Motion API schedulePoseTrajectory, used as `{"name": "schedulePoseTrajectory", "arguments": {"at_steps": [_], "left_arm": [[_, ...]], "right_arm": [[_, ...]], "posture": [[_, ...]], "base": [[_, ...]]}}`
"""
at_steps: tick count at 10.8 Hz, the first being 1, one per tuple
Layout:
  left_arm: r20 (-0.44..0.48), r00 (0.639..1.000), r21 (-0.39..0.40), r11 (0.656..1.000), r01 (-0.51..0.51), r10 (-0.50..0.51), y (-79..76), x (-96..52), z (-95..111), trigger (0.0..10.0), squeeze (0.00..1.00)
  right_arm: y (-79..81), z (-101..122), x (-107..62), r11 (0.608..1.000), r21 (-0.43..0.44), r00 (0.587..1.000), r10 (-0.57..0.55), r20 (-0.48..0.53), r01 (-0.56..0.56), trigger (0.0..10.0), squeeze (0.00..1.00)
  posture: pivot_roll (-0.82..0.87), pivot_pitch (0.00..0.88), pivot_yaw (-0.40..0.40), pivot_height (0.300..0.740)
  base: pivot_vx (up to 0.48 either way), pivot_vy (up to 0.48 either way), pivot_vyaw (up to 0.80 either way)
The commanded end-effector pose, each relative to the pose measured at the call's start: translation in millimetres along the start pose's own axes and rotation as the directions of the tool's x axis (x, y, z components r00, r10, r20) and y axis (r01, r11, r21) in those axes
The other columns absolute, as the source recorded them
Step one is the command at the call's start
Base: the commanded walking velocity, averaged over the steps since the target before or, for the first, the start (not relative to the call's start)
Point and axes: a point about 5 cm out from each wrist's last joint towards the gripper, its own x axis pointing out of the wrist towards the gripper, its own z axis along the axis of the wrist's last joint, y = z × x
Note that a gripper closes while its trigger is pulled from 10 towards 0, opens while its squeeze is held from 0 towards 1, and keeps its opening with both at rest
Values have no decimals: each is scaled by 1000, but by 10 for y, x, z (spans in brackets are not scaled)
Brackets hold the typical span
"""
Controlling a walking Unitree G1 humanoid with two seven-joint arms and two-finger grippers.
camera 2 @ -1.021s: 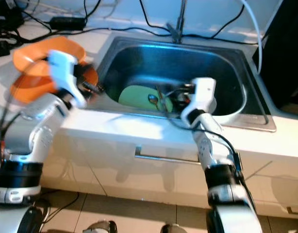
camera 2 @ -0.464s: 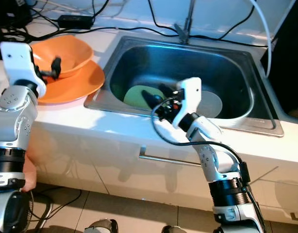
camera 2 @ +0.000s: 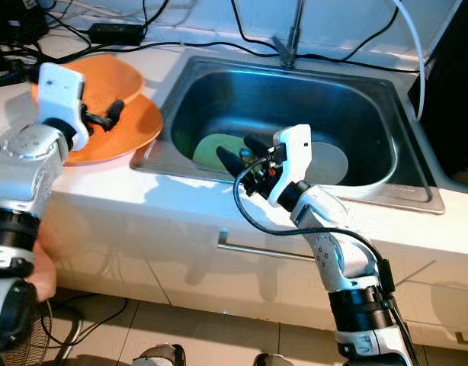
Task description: Kitchen organization
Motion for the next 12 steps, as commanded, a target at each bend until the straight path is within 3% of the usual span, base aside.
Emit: {"name": "schedulePoseTrajectory", "arguments": {"at_steps": [1, 3, 7, 8, 9, 10, 12], "left_arm": [[-7, 998, 75, 995, 63, -63, -16, 22, 49, 10000, 0], [-77, 988, 159, 977, 145, -135, -11, 28, -6, 10000, 0], [-178, 962, 145, 961, 235, -209, 70, 30, -152, 10000, 0], [-187, 956, 130, 960, 250, -224, 70, 34, -181, 4980, 0], [-192, 953, 119, 958, 261, -236, 60, 35, -204, 1373, 0], [-194, 951, 116, 957, 268, -243, 51, 37, -222, 0, 0], [-197, 946, 111, 953, 282, -257, 34, 40, -252, 0, 0]], "right_arm": [[-6, 35, -36, 1000, -1, 1000, -2, 5, 2, 10000, 0], [1, 33, -45, 1000, 2, 1000, 1, 0, -1, 10000, 0], [78, 19, -86, 998, 19, 998, 56, -25, -55, 10000, 0], [87, 9, -97, 998, 22, 998, 63, -32, -62, 10000, 0], [93, 9, -100, 998, 22, 997, 63, -34, -63, 10000, 0], [94, 8, -103, 998, 23, 997, 62, -35, -62, 10000, 0], [90, 10, -114, 998, 25, 997, 61, -40, -60, 10000, 0]], "posture": [[115, 79, 3, 740], [116, 80, 9, 740], [112, 84, 14, 740], [112, 84, 14, 740], [109, 85, 15, 740], [109, 85, 15, 740], [105, 86, 13, 740]], "base": [[0, 0, 0], [0, 0, 0], [0, 0, 0], [0, 0, 0], [0, 0, 0], [0, 0, 0], [0, 0, 0]]}}
